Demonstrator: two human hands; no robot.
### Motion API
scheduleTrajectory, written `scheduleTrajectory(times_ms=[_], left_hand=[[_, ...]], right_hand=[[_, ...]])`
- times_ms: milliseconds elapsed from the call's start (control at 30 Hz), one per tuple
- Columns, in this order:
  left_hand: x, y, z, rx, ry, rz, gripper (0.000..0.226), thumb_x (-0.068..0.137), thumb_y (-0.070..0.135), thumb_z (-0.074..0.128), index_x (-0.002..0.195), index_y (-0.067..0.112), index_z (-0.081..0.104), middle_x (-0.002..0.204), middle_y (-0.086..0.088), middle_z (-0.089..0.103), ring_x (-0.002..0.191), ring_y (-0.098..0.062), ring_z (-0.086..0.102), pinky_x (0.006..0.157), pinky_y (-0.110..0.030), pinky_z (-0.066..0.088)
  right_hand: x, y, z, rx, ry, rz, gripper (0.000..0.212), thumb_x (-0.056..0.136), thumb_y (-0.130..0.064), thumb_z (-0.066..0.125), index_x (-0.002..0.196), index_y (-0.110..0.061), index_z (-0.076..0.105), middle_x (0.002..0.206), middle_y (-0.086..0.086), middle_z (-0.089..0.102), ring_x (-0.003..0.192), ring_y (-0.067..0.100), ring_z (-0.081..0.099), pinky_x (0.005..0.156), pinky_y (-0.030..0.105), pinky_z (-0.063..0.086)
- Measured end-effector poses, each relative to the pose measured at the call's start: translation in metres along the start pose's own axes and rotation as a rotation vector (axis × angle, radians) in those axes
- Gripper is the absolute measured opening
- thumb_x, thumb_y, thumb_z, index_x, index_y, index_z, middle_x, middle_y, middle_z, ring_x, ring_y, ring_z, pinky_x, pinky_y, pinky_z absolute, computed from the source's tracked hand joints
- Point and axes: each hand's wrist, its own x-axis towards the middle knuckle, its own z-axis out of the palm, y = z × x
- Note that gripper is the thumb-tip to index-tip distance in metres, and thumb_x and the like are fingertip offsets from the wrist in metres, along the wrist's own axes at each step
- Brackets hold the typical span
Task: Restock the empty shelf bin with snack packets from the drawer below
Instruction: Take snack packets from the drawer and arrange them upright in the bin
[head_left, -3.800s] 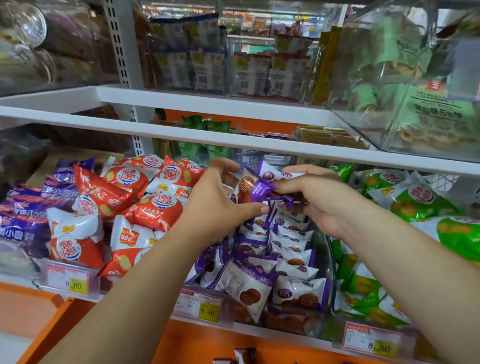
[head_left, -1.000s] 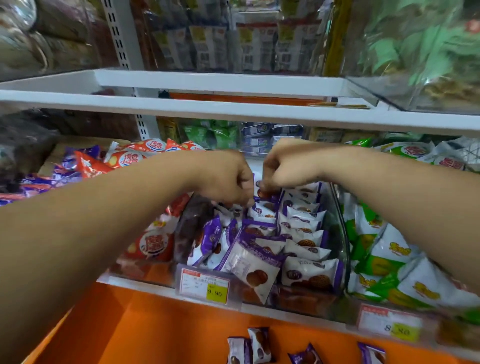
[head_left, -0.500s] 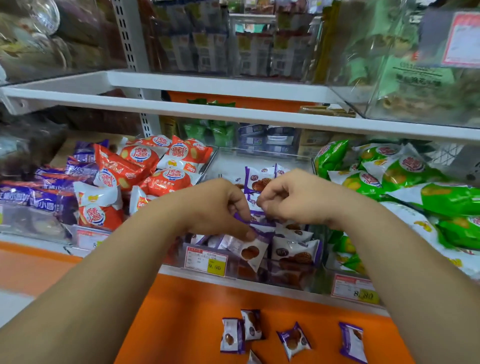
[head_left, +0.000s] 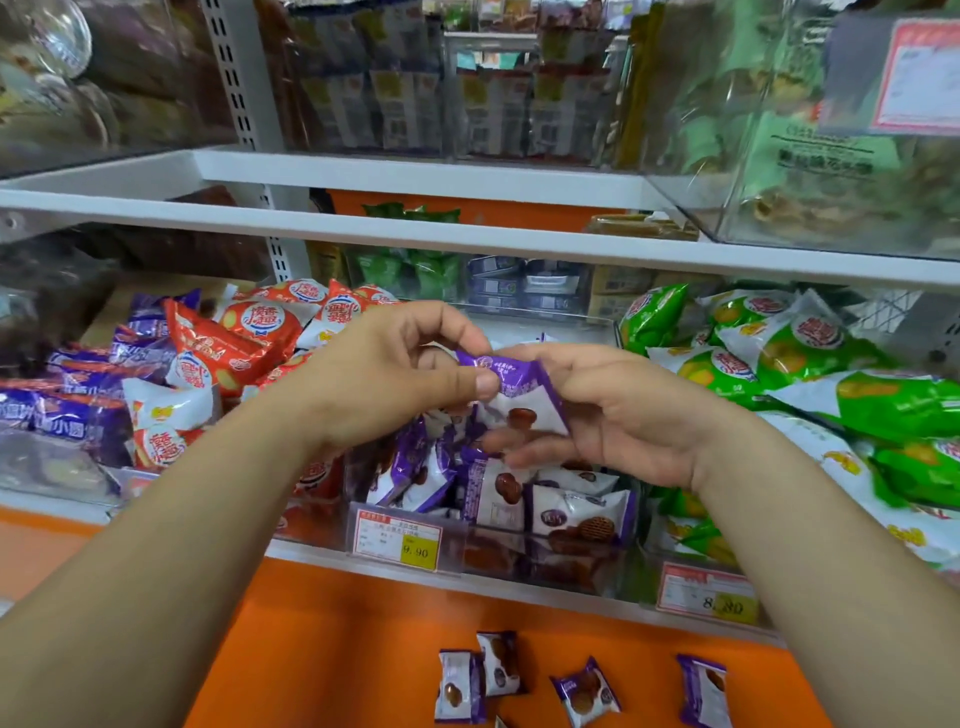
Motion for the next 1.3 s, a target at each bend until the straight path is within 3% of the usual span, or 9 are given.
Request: scheduleTrajectory(times_ms=[167,300,400,500,600,767,900,1200,1300], left_hand=[[0.008,-0.004,0.003,0.187,0.115,0.043,0.045,0.085,0.018,0.08,0.124,0.027,0.061,0.112,0.005,0.073,0.091,-0.016,0.075,0.089,-0.04,0.061],[0.007,-0.019,0.008,0.698,-0.212,-0.076,0.032,0.079,0.041,0.084,0.108,0.038,0.071,0.099,0.015,0.071,0.088,-0.005,0.069,0.083,-0.036,0.061],[0.005,-0.026,0.022,0.799,-0.324,-0.113,0.055,0.074,0.049,0.086,0.125,0.04,0.066,0.108,0.022,0.064,0.089,0.001,0.064,0.081,-0.024,0.057],[0.005,-0.028,0.025,0.824,-0.326,-0.103,0.049,0.076,0.052,0.084,0.119,0.036,0.069,0.095,0.02,0.064,0.078,0.002,0.062,0.071,-0.025,0.053],[0.002,-0.018,0.013,0.744,-0.325,-0.116,0.03,0.081,0.05,0.08,0.092,0.023,0.073,0.078,0.001,0.069,0.068,-0.02,0.065,0.065,-0.044,0.057],[0.0,0.006,-0.01,0.534,0.076,-0.031,0.011,0.084,0.035,0.081,0.088,0.03,0.071,0.078,0.009,0.073,0.064,-0.008,0.07,0.063,-0.026,0.057],[0.004,-0.002,0.003,0.358,0.302,0.037,0.025,0.081,0.018,0.085,0.1,0.028,0.074,0.079,0.013,0.074,0.064,-0.01,0.069,0.061,-0.02,0.056],[0.007,-0.015,0.017,-0.075,0.374,-0.041,0.032,0.072,0.009,0.089,0.098,0.017,0.073,0.082,-0.005,0.078,0.071,-0.012,0.073,0.073,-0.025,0.057],[0.01,-0.02,0.017,-0.144,0.41,-0.057,0.058,0.067,0.001,0.091,0.116,0.019,0.066,0.112,-0.005,0.073,0.086,-0.014,0.075,0.081,-0.028,0.059]], right_hand=[[0.002,-0.004,-0.011,0.089,0.184,-0.148,0.048,0.095,0.003,0.059,0.141,-0.01,0.05,0.116,0.025,0.072,0.094,0.036,0.073,0.078,0.045,0.064],[0.009,-0.002,-0.014,-0.035,0.404,-0.208,0.042,0.084,0.008,0.073,0.123,-0.001,0.062,0.105,0.019,0.076,0.093,0.032,0.077,0.075,0.041,0.065],[0.011,-0.001,-0.014,-0.001,0.471,-0.226,0.041,0.078,0.011,0.077,0.115,-0.001,0.063,0.099,0.019,0.077,0.088,0.033,0.077,0.075,0.04,0.065],[0.013,-0.002,-0.017,0.023,0.509,-0.232,0.05,0.078,0.01,0.079,0.122,-0.003,0.059,0.102,0.017,0.077,0.089,0.031,0.078,0.08,0.043,0.063],[0.013,-0.003,-0.019,0.108,0.567,-0.24,0.059,0.076,0.01,0.08,0.126,-0.004,0.053,0.112,0.02,0.074,0.089,0.031,0.078,0.082,0.047,0.063],[0.014,-0.004,-0.021,0.221,0.593,-0.235,0.041,0.083,0.009,0.075,0.116,-0.007,0.056,0.108,0.017,0.074,0.088,0.028,0.078,0.078,0.046,0.064],[0.018,-0.004,-0.02,0.186,0.545,-0.163,0.031,0.09,0.005,0.068,0.119,0.0,0.059,0.106,0.02,0.076,0.089,0.029,0.078,0.074,0.042,0.065],[0.019,-0.003,-0.018,0.151,0.614,-0.267,0.041,0.082,0.002,0.08,0.112,-0.009,0.055,0.108,0.015,0.074,0.089,0.027,0.078,0.075,0.045,0.065],[0.021,-0.003,-0.019,0.109,0.632,-0.309,0.037,0.085,-0.008,0.08,0.116,-0.012,0.06,0.108,0.014,0.076,0.09,0.028,0.077,0.069,0.041,0.065]])
